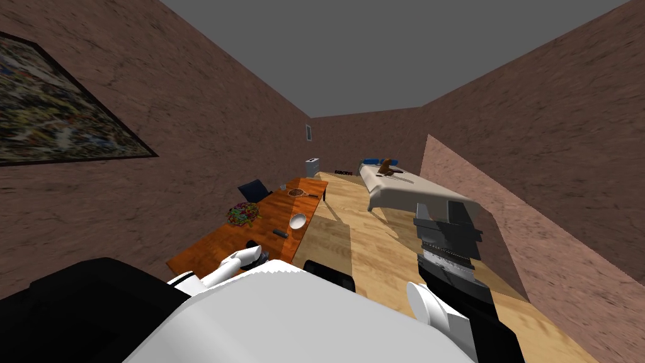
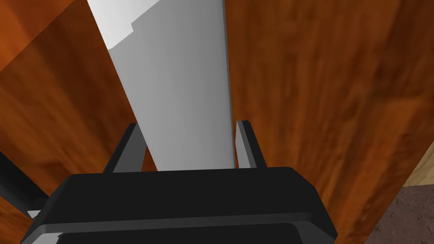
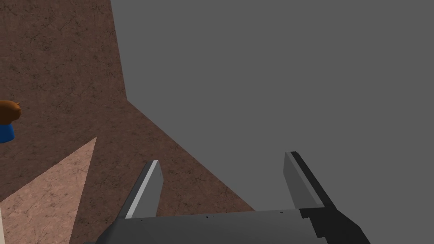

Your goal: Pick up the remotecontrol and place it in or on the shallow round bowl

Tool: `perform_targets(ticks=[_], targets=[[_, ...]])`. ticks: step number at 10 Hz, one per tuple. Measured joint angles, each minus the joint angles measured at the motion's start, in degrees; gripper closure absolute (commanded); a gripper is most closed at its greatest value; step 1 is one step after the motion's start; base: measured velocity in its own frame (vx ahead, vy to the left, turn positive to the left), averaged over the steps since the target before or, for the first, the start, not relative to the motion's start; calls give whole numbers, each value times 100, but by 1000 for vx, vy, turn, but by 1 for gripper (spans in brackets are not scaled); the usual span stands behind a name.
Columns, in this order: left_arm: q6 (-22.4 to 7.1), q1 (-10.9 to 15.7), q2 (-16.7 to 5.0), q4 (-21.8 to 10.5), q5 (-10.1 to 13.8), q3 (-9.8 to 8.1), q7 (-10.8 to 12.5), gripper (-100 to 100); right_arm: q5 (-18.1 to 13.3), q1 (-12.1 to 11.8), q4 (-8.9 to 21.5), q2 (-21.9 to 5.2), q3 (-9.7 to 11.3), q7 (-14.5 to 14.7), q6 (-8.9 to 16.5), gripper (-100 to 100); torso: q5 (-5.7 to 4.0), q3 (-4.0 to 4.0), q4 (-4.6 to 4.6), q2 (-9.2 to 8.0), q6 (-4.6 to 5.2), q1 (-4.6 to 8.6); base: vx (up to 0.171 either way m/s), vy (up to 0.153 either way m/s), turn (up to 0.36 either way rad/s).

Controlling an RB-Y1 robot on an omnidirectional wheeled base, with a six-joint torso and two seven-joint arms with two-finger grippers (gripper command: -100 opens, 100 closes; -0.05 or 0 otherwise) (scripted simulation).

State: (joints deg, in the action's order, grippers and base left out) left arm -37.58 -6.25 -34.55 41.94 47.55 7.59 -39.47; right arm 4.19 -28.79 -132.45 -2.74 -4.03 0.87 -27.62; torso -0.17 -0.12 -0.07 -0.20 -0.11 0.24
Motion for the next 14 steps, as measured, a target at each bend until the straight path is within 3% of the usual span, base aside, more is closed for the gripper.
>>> perform_targets(ticks=[1, 2, 5, 9, 14], targets=[[41, 87, -168, -165, 199, -87, -150, 100, 0, 0, 0, 0, 0, 0, 0, 0, -1, -3, 0, -6, -4, 6, -37, -53, 34], [-1, 91, -315, -105, 215, -124, -155, 100, 0, 0, 0, 0, 0, 0, 0, 0, 0, 0, -1, 2, 3, 8, -9, -58, 3], [-85, 174, -655, -91, 314, -185, -76, 100, 0, 0, 0, 0, 0, 0, 0, 0, 3, 9, 3, 17, 4, 18, -1, -72, -1], [-329, 11, -1088, 167, 587, -210, 80, 100, 0, -1, 0, 1, 1, 0, 0, 0, -1, 19, 5, 35, 4, 44, 44, -115, -25], [-569, -63, -1294, 78, 1113, -113, 14, 100, 0, -1, -1, 0, 0, 0, 0, 0, -1, 27, 9, 50, 4, 40, 76, -111, -38]])
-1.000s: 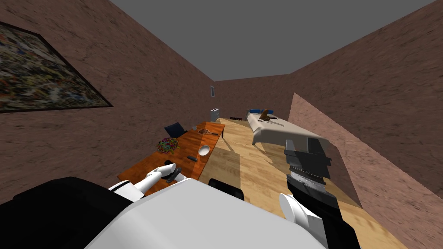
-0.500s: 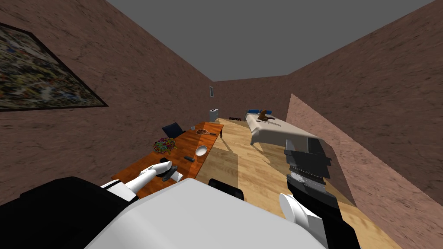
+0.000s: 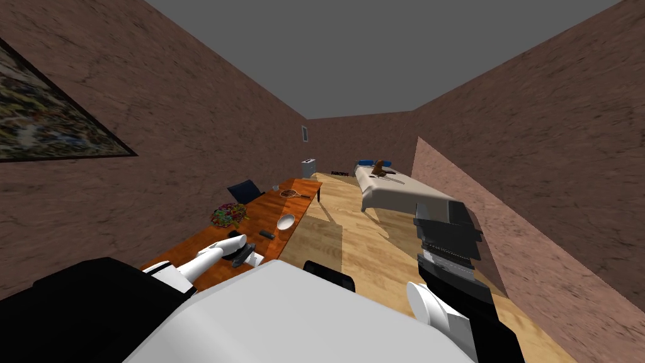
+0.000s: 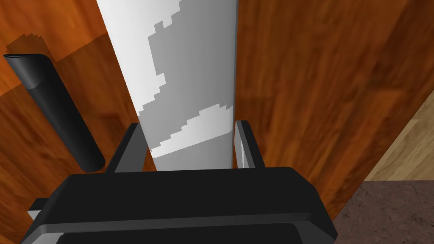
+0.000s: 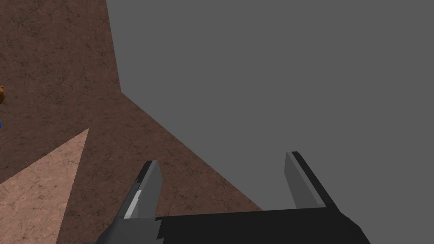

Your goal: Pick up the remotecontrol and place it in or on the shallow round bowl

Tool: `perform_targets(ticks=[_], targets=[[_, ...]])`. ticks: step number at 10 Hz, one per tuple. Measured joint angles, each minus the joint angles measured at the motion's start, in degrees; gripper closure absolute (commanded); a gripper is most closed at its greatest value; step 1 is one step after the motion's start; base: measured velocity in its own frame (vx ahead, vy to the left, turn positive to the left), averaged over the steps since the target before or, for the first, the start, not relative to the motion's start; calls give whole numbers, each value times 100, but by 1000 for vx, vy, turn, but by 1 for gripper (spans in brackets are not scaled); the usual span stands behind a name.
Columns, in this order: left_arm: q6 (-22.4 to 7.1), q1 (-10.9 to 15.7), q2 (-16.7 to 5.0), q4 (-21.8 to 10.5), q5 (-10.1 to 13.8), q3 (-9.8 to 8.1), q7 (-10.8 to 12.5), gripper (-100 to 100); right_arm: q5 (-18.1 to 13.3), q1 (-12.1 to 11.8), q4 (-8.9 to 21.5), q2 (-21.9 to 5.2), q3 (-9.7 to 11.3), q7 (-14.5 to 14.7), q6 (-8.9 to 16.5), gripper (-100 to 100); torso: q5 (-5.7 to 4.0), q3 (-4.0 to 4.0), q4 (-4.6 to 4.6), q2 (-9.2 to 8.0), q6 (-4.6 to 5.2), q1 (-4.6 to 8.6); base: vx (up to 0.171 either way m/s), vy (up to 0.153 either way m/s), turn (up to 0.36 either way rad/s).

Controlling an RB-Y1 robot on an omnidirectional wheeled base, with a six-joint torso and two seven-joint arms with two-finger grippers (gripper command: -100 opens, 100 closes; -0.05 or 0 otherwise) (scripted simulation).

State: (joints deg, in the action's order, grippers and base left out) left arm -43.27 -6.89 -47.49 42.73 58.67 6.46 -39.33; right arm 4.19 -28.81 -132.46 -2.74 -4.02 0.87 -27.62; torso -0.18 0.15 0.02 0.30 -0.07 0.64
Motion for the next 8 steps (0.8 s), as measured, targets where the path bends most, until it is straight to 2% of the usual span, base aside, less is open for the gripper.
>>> perform_targets(ticks=[2, 5, 7, 8], targets=[[-96, -39, -60, -19, 203, 34, -39, 100, 0, 0, 0, 0, 0, 0, 0, 0, 0, -1, -1, 0, -1, -9, 94, -69, -26], [-323, -99, -186, 14, 547, 45, -69, 100, 0, -1, 0, 0, 0, 0, 0, 0, -1, 10, -2, 23, 2, -5, 155, -74, 5], [-493, -81, -245, 117, 594, -49, 43, 100, 0, -2, 0, -1, -2, 0, 0, 0, -1, 24, -2, 54, 5, -42, 248, 43, 78], [-565, 54, -248, 18, 586, -125, 58, 100, 0, -3, 0, -2, -2, 0, 0, 0, 4, 31, 0, 67, 6, -62, 226, 91, 56]])
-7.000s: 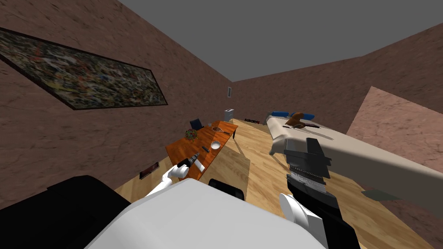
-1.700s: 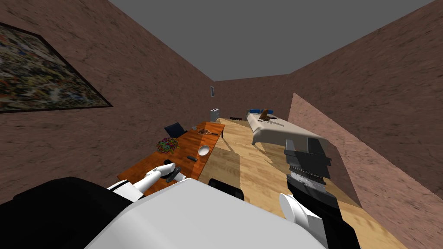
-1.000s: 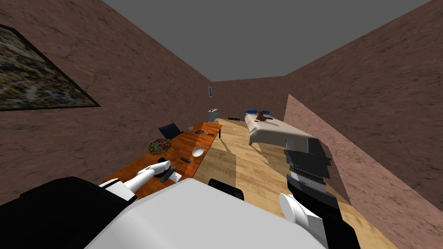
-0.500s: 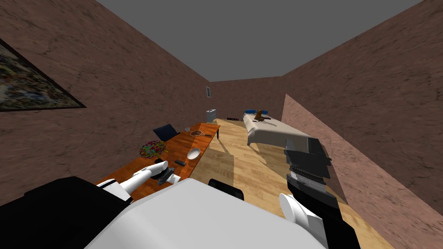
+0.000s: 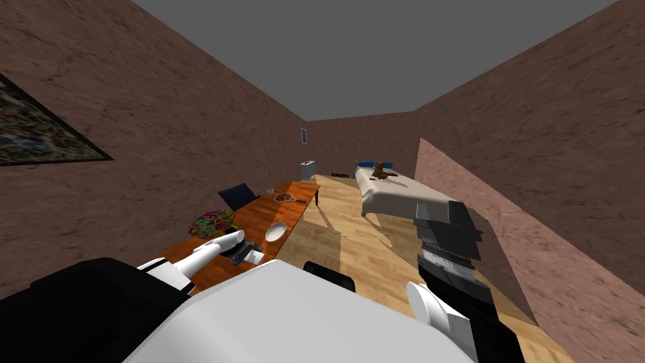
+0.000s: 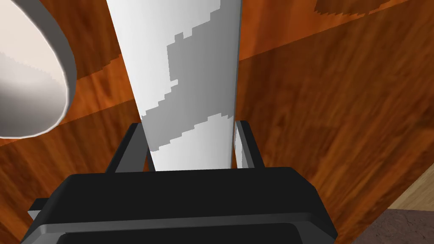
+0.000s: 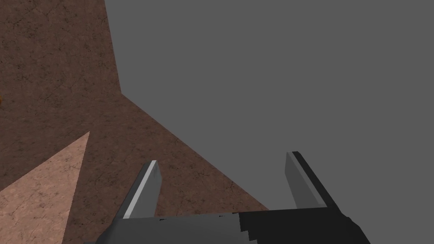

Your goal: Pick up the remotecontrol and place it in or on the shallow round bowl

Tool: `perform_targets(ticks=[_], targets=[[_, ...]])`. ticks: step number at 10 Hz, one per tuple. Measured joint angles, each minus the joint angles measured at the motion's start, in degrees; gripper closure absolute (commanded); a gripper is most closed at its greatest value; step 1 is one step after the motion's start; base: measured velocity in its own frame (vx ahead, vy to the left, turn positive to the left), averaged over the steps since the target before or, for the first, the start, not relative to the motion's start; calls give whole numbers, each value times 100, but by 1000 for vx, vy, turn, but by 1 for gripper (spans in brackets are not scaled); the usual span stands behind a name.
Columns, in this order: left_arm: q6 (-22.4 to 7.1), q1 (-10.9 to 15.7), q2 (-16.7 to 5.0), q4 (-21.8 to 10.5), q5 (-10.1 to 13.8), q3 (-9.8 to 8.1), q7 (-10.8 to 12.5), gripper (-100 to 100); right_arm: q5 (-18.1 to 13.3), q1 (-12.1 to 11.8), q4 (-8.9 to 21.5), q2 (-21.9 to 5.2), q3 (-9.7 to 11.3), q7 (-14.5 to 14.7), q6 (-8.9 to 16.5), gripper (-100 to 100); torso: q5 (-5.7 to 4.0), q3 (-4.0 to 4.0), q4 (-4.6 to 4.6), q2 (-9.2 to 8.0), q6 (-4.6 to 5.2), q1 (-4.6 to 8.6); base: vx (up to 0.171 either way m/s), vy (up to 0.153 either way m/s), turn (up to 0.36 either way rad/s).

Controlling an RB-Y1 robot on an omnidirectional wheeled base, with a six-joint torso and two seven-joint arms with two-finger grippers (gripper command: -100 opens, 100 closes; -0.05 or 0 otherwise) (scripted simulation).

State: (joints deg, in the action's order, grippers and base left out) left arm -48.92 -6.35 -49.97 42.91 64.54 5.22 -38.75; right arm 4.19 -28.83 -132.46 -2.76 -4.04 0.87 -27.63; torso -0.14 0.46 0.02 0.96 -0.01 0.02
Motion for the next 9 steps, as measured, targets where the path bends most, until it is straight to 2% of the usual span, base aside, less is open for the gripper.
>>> perform_targets(ticks=[1, 3, 7, 9], targets=[[-41, 101, -5, -105, 15, -80, -47, 100, 0, 0, 0, 0, 0, 0, 0, 0, 3, -2, 1, -7, -3, -16, 234, 78, 56], [-185, 147, -27, -47, -42, -224, 49, 100, 0, 0, 0, 0, 0, 0, 0, 0, 5, -3, 3, -11, -4, -2, 203, 21, 40], [-501, 258, 165, -12, -251, -327, 363, 100, 0, 1, 0, 0, 1, 0, 0, 0, -1, 4, 9, -2, -2, 25, 231, -2, 25], [-638, 301, 251, 2, -331, -373, 469, 100, 0, 1, 0, 0, 0, 0, 0, 0, -3, -6, 8, -24, -4, 14, 125, 19, 10]])
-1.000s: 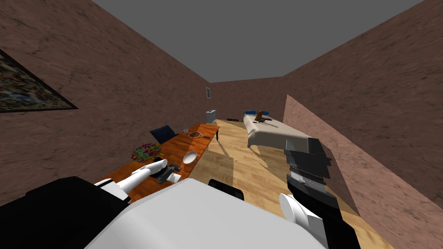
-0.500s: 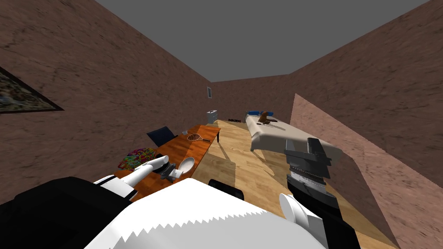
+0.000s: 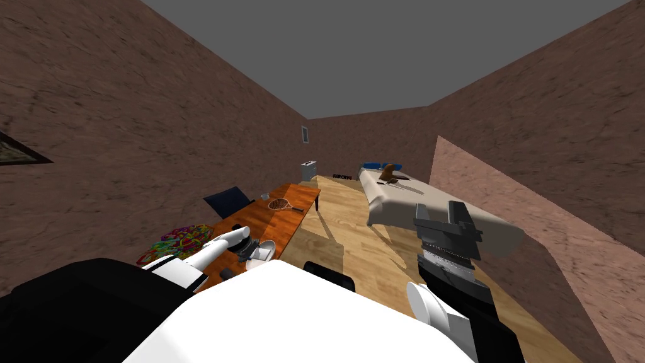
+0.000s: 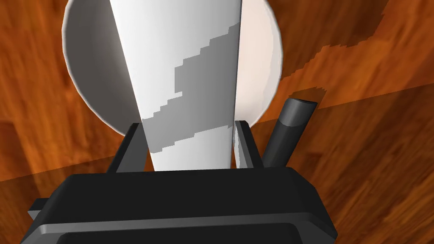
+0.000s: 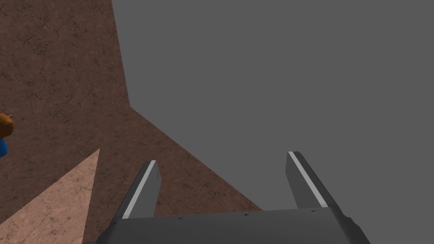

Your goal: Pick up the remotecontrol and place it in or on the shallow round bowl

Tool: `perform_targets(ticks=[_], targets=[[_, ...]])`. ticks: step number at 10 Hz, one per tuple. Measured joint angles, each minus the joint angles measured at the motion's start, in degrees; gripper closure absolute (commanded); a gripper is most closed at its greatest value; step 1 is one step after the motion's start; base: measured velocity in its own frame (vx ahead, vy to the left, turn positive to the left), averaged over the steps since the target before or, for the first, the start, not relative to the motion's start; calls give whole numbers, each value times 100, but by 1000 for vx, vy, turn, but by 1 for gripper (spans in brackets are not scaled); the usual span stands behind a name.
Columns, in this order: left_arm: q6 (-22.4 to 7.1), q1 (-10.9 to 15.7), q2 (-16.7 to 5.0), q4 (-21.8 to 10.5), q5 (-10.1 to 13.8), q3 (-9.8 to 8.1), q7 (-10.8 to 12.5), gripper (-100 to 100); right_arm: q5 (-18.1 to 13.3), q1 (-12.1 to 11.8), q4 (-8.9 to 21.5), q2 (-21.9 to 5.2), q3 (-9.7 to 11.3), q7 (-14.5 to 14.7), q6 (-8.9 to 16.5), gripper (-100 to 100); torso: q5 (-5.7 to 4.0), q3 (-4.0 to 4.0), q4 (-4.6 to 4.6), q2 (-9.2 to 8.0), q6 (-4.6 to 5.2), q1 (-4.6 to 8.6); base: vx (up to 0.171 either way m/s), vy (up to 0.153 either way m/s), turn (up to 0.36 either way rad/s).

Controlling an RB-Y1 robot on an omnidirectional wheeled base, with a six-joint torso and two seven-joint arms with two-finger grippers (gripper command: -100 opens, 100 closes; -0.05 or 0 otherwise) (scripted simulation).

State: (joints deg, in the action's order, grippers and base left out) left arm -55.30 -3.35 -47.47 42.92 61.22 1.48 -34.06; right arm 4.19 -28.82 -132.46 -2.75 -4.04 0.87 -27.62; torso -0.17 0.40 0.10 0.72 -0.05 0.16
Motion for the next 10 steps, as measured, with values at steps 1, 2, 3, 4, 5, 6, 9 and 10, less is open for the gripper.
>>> perform_targets(ticks=[1, 2, 3, 4, 5, 6, 9, 10], targets=[[-11, 10, 7, 1, -1, -7, 15, -100, 0, 1, 0, 0, 0, 0, 0, 0, -3, -16, -3, -33, -3, 5, 17, 2, -4], [-9, 12, 7, 2, 0, -7, 15, -100, 0, 2, 0, 0, 1, 0, 0, 0, -4, -32, -9, -58, -4, 9, 8, 1, 0], [-9, 12, 7, 2, 0, -7, 15, -100, 0, 2, 0, 0, 1, 0, 0, 0, -5, -38, -12, -69, -4, 10, 0, 0, 0], [-9, 12, 7, 2, 0, -7, 15, -100, 0, 2, 0, 0, 1, 0, 0, 0, -5, -41, -13, -74, -4, 11, 0, 0, 0], [-7, 14, 7, 3, 0, -7, 15, -100, 0, 2, 1, 0, 1, 0, 1, 0, -6, -43, -13, -77, -6, 12, 0, 0, 0], [-6, 16, 8, 4, 0, -8, 16, 0, 0, 2, 0, 0, 1, 0, 1, 0, -8, -44, -13, -80, -7, 14, 0, 0, 0], [-106, 274, 79, -144, -314, -225, 215, -100, 0, 4, 1, 0, 1, 0, 1, 0, -3, -70, -23, -125, -7, -9, -149, 74, -171], [-153, 427, 163, -265, -489, -371, 338, -100, 0, 6, 1, 0, 1, 0, 1, 0, -1, -82, -27, -147, -3, -20, -177, 108, -94]])
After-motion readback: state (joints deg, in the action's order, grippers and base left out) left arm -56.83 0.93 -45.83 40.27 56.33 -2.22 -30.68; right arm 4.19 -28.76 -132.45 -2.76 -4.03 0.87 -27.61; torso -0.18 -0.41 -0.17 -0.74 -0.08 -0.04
